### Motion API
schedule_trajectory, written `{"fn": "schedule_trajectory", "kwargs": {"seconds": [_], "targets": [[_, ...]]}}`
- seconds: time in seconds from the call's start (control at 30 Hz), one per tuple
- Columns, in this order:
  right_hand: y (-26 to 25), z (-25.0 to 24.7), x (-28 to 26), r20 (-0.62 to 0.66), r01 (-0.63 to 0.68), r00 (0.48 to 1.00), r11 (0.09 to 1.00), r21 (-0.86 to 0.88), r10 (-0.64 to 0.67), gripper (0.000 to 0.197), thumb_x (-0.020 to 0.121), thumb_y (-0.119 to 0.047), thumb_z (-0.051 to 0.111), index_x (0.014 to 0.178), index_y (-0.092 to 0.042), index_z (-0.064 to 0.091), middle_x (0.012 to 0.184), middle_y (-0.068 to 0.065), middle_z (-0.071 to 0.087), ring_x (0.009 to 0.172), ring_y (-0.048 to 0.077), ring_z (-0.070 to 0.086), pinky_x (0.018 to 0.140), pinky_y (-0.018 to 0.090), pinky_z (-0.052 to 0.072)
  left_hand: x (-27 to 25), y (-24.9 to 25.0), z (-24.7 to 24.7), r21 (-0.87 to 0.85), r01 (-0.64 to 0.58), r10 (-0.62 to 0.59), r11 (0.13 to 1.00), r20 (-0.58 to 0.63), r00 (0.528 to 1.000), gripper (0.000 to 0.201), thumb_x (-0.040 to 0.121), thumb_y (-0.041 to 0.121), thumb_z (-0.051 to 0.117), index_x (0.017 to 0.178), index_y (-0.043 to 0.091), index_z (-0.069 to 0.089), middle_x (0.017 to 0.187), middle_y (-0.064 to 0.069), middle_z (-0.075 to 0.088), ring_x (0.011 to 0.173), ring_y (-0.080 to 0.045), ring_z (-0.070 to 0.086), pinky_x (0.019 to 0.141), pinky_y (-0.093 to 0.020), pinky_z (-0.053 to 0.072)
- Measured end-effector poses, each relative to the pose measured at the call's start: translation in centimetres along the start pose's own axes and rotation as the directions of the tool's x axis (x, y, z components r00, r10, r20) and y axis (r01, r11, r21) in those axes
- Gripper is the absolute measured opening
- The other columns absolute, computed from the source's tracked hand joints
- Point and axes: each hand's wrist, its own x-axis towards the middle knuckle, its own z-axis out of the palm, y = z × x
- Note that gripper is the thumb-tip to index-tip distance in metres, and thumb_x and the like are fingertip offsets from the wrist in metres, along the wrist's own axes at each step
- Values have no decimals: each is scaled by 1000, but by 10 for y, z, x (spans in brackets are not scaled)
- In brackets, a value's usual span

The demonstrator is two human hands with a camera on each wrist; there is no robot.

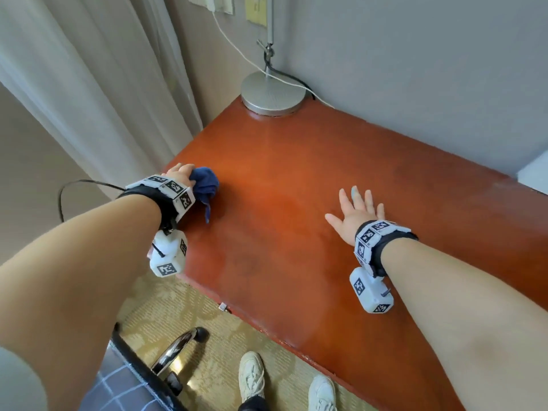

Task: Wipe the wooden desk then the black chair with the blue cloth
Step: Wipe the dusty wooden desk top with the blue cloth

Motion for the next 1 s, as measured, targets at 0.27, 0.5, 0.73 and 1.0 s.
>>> {"fn": "schedule_trajectory", "kwargs": {"seconds": [0.27, 0.5, 0.73, 1.0], "targets": [[95, -5, -57, -93, -171, 976, 955, 243, 199, 70, 96, -53, 27, 148, -27, -11, 156, -1, -17, 143, 23, -17, 116, 42, -1, -8, 189, 42, -46, -420, 422, 906, 146, 895, 49, 94, 4, 45, 142, 9, 37, 140, -22, 42, 124, -39, 44, 101, -41, 36], [167, 37, -122, -21, -360, 912, 823, 439, 410, 73, 96, -49, 35, 148, -30, -13, 157, -4, -13, 144, 19, -12, 116, 43, 10, -91, 312, 100, -105, -712, 700, 694, 328, 635, 45, 98, 7, 38, 143, 11, 35, 139, -18, 44, 125, -32, 44, 95, -30, 34], [213, 56, -151, -13, -386, 892, 775, 501, 453, 74, 96, -48, 36, 148, -29, -12, 158, -4, -10, 145, 19, -11, 117, 43, 16, -151, 355, 135, -123, -778, 752, 616, 386, 534, 46, 99, 11, 38, 144, 13, 32, 141, -14, 44, 126, -29, 44, 98, -28, 32], [295, 84, -171, 83, -435, 890, 779, 451, 449, 73, 97, -44, 38, 148, -28, -12, 157, -4, -12, 144, 19, -13, 116, 44, 10, -164, 417, 171, -90, -695, 683, 713, 315, 659, 45, 99, 9, 38, 144, 10, 33, 143, -17, 40, 129, -32, 40, 100, -32, 32]]}}
